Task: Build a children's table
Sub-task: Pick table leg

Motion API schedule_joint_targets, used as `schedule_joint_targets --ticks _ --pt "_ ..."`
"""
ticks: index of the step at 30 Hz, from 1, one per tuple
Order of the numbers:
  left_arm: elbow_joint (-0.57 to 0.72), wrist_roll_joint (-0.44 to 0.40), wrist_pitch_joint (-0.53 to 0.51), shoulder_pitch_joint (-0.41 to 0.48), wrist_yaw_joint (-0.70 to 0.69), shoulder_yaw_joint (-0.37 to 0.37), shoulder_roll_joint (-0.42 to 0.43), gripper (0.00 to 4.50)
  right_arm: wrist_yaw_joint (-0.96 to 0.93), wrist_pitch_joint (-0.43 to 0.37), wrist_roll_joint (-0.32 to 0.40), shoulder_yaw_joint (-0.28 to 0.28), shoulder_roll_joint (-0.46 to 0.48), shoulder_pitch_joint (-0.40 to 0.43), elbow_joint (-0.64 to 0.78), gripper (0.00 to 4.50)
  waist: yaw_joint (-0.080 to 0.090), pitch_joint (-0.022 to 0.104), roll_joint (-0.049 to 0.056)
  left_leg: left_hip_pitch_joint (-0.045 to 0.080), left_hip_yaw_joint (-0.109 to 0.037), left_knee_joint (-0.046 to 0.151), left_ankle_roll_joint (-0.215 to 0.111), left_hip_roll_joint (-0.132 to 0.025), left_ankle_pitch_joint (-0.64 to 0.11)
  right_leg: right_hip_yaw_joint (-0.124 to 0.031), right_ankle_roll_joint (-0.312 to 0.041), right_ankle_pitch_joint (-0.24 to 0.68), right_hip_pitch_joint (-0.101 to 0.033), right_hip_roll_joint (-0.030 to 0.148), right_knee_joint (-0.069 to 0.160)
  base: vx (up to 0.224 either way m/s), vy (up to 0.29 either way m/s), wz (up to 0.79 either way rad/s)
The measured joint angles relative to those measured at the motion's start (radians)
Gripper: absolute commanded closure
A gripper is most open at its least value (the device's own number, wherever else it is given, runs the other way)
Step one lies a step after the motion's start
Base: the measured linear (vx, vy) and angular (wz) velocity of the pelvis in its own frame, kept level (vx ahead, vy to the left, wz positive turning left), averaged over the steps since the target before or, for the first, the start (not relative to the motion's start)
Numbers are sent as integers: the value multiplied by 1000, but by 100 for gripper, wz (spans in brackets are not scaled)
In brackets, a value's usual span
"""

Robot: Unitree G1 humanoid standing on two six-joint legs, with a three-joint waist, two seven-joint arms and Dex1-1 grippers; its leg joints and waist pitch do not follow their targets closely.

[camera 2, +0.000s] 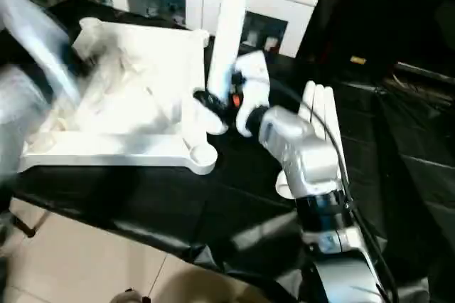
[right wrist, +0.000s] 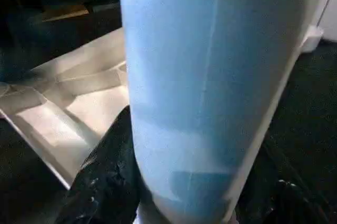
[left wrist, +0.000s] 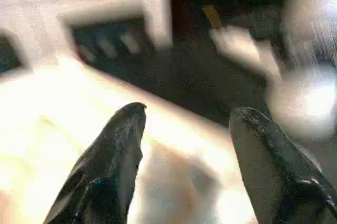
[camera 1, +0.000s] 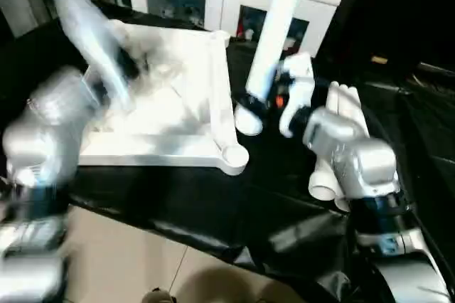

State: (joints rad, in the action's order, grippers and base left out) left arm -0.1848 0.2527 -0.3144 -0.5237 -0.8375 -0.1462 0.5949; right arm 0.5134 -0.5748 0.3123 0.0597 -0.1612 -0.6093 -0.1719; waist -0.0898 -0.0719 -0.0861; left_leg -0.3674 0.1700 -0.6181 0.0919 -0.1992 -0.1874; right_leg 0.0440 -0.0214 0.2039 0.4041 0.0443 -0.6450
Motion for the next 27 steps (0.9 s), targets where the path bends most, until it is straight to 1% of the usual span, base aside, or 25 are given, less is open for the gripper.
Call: schedule_joint_targets --ticks 1,4,8,11,13,16,18,19,20,23,24,25,27 --pt "-12 -14 19 11 -34 -36 0 161 5 1 0 -3 -3 10 0 264 0 0 0 0 0 0 0 0 0 0 0 0 0 0 0 0 0 0" --pt "-66 -38 61 3 -92 -80 -10 161 19 15 -4 2 -12 37 0 264 1 0 1 1 0 0 0 0 0 0 -1 0 0 0 -1 0 0 0" --pt "-189 -107 133 -36 -158 -135 -31 161 28 32 -9 13 -19 73 0 264 4 -3 6 1 0 0 -1 0 0 0 -3 -3 0 0 -1 0 0 0" --pt "-274 -141 179 -79 -186 -160 -46 161 35 35 -12 17 -25 73 4 264 7 -4 10 2 0 0 -1 -1 -1 0 -4 -5 0 -1 -1 0 0 0" --pt "-312 -152 204 -99 -195 -175 -50 161 38 38 -13 17 -29 73 4 264 7 -3 14 2 0 0 -2 -1 -1 0 -4 -5 0 -1 -1 0 0 0" --pt "-405 -191 255 -136 -205 -203 -54 161 40 40 -14 16 -39 73 6 264 7 -2 23 2 0 0 -2 -1 -1 0 -4 -5 0 -1 -1 0 0 0" --pt "-461 -212 285 -156 -213 -206 -60 161 40 41 -14 16 -45 74 11 264 7 -2 27 2 0 1 -2 -1 -1 0 -4 -5 0 -1 -1 0 0 0" --pt "-496 -221 302 -168 -225 -206 -61 178 40 42 -14 16 -45 74 14 264 7 -3 29 2 0 1 -2 -1 -1 0 -4 -5 0 -1 -1 0 0 0" --pt "-515 -228 310 -177 -233 -206 -62 178 40 43 -14 16 -45 74 14 264 7 -3 30 2 0 1 -2 -1 -1 0 -4 -5 0 -1 -1 0 0 0" --pt "-558 -238 333 -193 -259 -207 -62 204 40 49 -15 16 -46 74 14 264 6 -4 31 2 0 1 -2 -1 -1 0 -4 -5 0 -1 -1 0 0 0" --pt "-571 -241 336 -197 -264 -207 -62 204 40 54 -15 16 -46 74 14 264 7 -4 32 2 0 1 -2 -1 -1 0 -4 -5 0 -1 -1 0 0 0" --pt "-588 -244 337 -200 -269 -207 -63 225 40 57 -16 16 -47 74 14 264 7 -4 33 2 0 1 -2 -1 -1 0 -4 -5 0 -1 -1 0 0 0" --pt "-611 -248 340 -205 -274 -208 -65 231 41 58 -22 16 -47 74 14 264 7 -5 34 2 0 1 -2 -1 -1 0 -4 -5 0 -1 -1 0 0 0"
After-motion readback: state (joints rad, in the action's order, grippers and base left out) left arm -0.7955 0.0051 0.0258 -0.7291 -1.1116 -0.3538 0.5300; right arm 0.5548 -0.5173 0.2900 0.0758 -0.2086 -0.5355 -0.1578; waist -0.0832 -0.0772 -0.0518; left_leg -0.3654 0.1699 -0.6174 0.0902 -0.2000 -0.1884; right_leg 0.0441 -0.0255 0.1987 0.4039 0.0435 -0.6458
